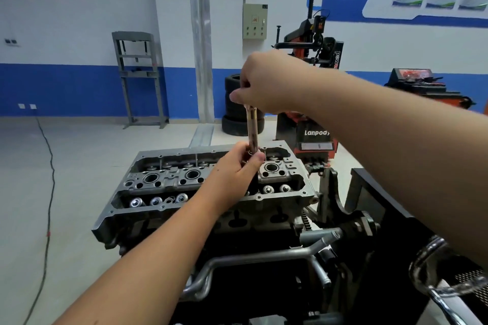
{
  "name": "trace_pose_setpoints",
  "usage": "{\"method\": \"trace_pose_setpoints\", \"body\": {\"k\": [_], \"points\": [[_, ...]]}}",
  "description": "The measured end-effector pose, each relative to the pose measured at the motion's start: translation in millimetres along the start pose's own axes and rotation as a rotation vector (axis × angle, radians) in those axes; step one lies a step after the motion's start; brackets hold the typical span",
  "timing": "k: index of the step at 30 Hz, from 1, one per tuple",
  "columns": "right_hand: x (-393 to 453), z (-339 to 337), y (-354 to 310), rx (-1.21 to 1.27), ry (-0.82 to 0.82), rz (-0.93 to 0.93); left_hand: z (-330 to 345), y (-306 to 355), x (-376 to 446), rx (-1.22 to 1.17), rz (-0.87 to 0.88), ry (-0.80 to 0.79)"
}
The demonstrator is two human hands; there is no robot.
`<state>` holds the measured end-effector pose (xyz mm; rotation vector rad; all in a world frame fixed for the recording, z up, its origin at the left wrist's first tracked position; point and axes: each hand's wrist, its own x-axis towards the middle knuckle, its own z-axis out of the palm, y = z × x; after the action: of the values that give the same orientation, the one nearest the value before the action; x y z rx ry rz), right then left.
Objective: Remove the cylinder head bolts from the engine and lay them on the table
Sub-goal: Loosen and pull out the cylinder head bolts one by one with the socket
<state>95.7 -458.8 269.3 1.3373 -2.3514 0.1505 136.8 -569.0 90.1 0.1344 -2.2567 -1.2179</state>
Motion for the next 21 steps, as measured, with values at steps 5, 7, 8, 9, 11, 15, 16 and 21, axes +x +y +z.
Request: {"method": "trace_pose_setpoints", "body": {"k": [5,7,8,9,11,15,16,21], "points": [[0.0,-27.2,5.5,0.023,-0.243,-0.043,-1.2,2.4,-1.2,-0.094,-0.016,-0.036],[-2.4,-28.9,6.9,0.093,-0.246,-0.053,-2.3,-1.2,-0.5,-0.054,-0.004,-0.031],[-3.0,-26.8,7.1,0.131,-0.226,-0.058,-2.3,-2.8,0.1,-0.045,-0.009,-0.022],[-3.6,-23.2,7.3,0.168,-0.205,-0.055,-2.0,-5.0,1.2,-0.041,-0.016,-0.008],[-2.6,-14.6,5.4,0.137,-0.176,-0.036,-1.9,-4.7,1.9,-0.03,0.0,0.034],[1.9,-12.1,0.9,-0.083,-0.139,0.009,-0.6,-3.2,0.1,0.02,0.027,0.024],[2.4,-14.1,0.8,-0.065,-0.176,-0.006,0.0,-2.0,-0.2,0.01,0.016,0.002],[-1.0,-19.4,14.3,0.293,-0.249,-0.056,-1.5,-0.2,-0.7,-0.085,-0.019,-0.051]]}}
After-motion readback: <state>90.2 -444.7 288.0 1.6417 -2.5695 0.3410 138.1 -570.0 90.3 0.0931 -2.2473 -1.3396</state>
